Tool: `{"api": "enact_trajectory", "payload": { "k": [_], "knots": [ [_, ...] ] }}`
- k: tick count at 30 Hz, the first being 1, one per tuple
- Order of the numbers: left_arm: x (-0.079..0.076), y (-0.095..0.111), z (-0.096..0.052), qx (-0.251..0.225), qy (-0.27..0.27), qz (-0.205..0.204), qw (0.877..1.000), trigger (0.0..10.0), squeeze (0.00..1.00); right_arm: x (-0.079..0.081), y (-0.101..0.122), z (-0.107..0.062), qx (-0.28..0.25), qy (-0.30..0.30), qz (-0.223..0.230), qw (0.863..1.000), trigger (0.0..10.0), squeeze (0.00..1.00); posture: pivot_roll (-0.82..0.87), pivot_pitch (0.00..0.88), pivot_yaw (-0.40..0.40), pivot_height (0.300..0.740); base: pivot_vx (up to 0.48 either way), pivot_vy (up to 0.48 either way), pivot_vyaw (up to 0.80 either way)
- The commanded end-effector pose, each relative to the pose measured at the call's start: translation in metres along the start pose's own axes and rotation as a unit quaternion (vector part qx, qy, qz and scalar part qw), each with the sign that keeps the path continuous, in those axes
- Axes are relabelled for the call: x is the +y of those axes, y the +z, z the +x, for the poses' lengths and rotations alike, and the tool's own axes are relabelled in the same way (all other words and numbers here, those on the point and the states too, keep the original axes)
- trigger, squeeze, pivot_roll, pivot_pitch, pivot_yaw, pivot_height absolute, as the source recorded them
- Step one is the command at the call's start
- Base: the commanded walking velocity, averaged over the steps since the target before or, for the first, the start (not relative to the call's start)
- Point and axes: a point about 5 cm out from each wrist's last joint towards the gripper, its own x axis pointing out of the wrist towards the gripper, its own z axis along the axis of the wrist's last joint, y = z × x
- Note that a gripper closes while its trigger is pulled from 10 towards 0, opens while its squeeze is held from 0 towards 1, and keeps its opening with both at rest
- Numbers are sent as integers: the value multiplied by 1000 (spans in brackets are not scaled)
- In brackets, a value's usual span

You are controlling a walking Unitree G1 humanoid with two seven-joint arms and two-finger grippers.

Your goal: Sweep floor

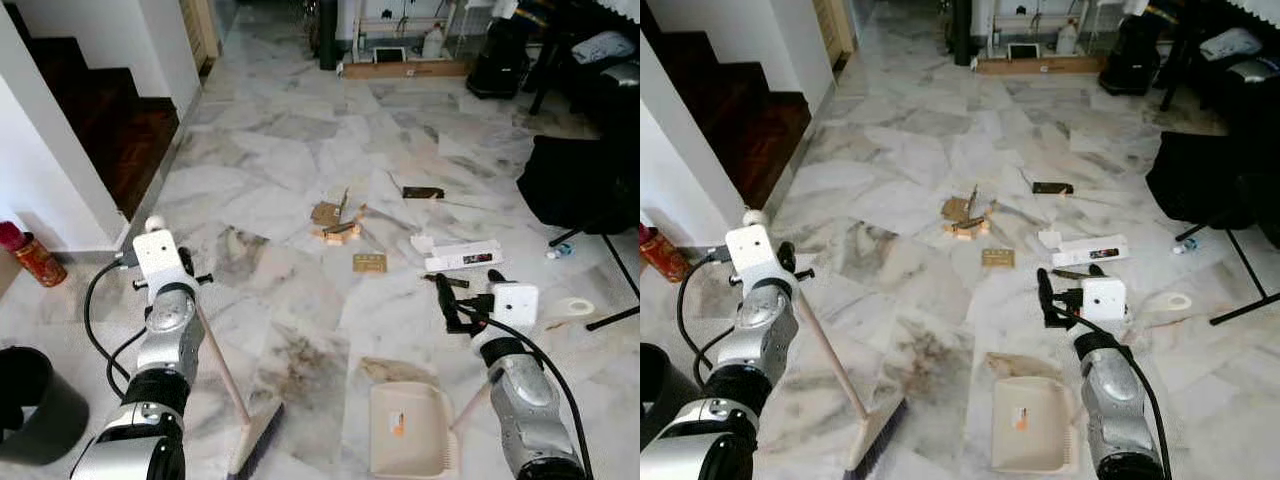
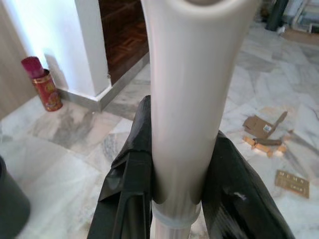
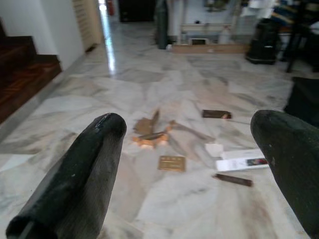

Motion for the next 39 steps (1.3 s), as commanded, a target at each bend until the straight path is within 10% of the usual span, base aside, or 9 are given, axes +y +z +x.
{"api": "enact_trajectory", "payload": {
  "k": [1, 22, 30, 31, 39],
  "knots": [
    [-3, 7, 0, -29, 0, -18, 999, 10000, 0, -1, 0, 2, -1, -12, -4, 1000, 10000, 0, -50, 0, -9, 740, 0, 0, 0],
    [-14, 7, 0, -54, -3, -19, 998, 10000, 0, -4, 40, 5, -113, -79, -32, 990, 10000, 0, -98, 30, 7, 740, 0, 0, 0],
    [-20, 7, 1, -50, -20, -19, 998, 10000, 0, -38, 53, -5, -127, -187, -57, 973, 10000, 0, -109, 21, 18, 740, 0, 0, 0],
    [-20, 7, 1, -50, -21, -18, 998, 10000, 0, -45, 50, -8, -122, -206, -46, 970, 10000, 1000, -110, 18, 18, 740, 0, 0, 0],
    [-20, 7, 2, -51, -25, -18, 998, 10000, 0, -75, 28, -23, -55, -280, -43, 958, 10000, 1000, -96, 3, 18, 740, 0, 0, 0]
  ]
}}
